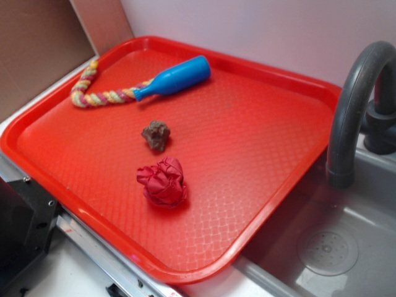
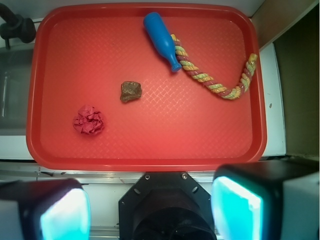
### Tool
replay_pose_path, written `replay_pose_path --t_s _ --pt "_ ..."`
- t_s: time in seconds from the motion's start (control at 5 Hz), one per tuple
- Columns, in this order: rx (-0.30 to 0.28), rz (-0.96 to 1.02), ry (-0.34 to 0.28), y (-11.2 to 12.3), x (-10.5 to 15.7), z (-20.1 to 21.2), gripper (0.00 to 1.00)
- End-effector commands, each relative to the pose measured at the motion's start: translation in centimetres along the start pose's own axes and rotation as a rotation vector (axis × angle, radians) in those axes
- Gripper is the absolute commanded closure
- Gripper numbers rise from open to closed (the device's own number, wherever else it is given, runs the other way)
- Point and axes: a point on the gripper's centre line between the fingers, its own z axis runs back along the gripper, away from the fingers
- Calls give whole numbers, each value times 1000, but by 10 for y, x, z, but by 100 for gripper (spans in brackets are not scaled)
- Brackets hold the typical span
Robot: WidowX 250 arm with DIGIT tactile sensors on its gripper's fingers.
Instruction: Grab the red paper.
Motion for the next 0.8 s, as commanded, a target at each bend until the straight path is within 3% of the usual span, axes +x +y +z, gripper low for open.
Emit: replay_pose_path --t_s 0.0,0.2,0.4,0.6 --pt "0 0 0 0 0 0 0" --pt "-85 176 -2 -6 5 -5 0" --pt "-77 320 82 -27 17 -23 0" --pt "-61 567 38 -49 36 -48 0"
